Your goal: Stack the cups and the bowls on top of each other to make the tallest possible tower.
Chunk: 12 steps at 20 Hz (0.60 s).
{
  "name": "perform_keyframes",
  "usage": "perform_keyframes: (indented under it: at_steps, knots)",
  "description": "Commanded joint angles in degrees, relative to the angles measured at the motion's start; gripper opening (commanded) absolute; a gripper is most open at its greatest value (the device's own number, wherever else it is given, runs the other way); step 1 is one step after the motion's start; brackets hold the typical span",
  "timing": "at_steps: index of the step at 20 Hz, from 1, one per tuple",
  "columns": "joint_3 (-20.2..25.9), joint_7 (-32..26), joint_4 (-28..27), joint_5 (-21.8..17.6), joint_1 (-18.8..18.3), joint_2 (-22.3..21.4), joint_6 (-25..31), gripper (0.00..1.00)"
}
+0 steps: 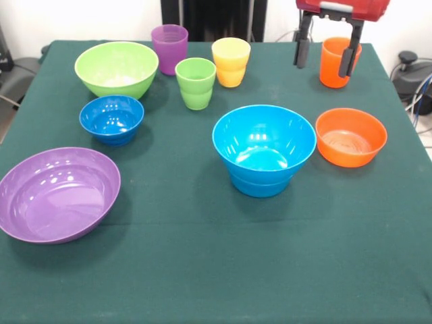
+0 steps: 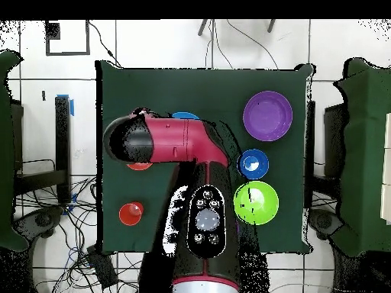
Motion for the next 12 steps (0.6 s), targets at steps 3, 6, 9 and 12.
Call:
perform_keyframes:
  at_steps: [3,6,9,12]
  knots:
    - [3.9,-3.3,-0.5,-2.3,-5.6,3.8,3.3,1.00]
    - [4.7,-6.5,-0.9,-4.0,-8.7,5.0,2.7,1.00]
    - [5.8,-8.2,-0.9,-5.3,-11.2,6.4,1.1,1.00]
    - [6.5,-8.8,-0.4,-7.1,-13.0,6.9,-1.0,1.00]
